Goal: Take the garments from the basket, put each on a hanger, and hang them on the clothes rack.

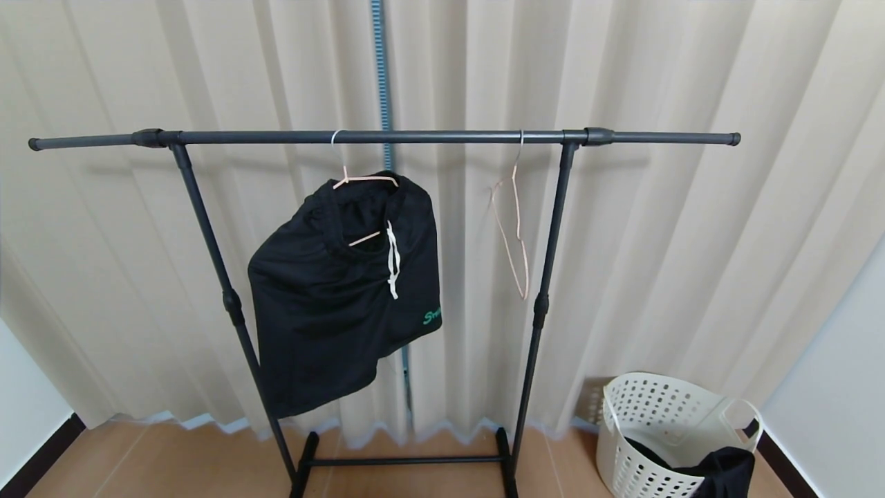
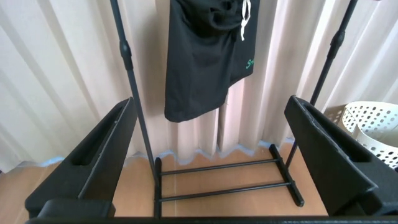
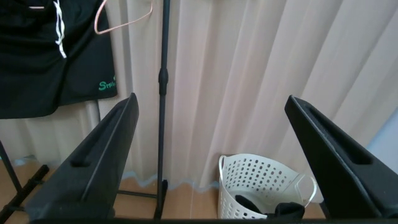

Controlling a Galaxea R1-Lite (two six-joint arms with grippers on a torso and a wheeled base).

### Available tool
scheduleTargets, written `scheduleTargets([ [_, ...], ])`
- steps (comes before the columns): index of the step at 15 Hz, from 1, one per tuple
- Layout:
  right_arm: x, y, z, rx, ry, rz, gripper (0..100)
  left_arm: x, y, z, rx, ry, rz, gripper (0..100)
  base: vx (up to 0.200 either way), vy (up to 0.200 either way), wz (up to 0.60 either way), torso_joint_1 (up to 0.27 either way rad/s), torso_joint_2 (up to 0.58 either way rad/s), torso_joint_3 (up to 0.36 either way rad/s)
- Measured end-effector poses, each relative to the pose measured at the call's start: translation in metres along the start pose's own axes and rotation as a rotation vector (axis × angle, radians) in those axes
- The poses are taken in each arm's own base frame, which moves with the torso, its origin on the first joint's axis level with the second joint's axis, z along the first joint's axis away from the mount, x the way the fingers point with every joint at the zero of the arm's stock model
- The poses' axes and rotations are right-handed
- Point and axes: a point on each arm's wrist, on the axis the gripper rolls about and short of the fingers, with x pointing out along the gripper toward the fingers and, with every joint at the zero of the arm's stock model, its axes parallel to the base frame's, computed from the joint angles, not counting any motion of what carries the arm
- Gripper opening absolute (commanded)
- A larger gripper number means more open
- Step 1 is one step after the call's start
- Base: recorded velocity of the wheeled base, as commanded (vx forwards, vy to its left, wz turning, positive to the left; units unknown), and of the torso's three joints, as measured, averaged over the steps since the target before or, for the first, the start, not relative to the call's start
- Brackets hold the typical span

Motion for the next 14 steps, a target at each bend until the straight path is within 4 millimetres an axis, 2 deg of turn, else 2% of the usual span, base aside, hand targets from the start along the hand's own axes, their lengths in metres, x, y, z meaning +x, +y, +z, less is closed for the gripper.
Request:
scheduleTargets([
  [7, 0.0, 0.0, 0.0001, 0.0, -0.001, 0.0, 100, 0.0001, 0.0, -0.0002, 0.0, 0.0, 0.0, 100, 0.0, 0.0, 0.0, -0.206, 0.53, 0.33],
  [14, 0.0, 0.0, 0.0, -0.001, 0.001, 0.0, 100, 0.0001, 0.0, -0.0003, 0.0, 0.002, -0.001, 100, 0.0, 0.0, 0.0, -0.156, 0.49, 0.333],
])
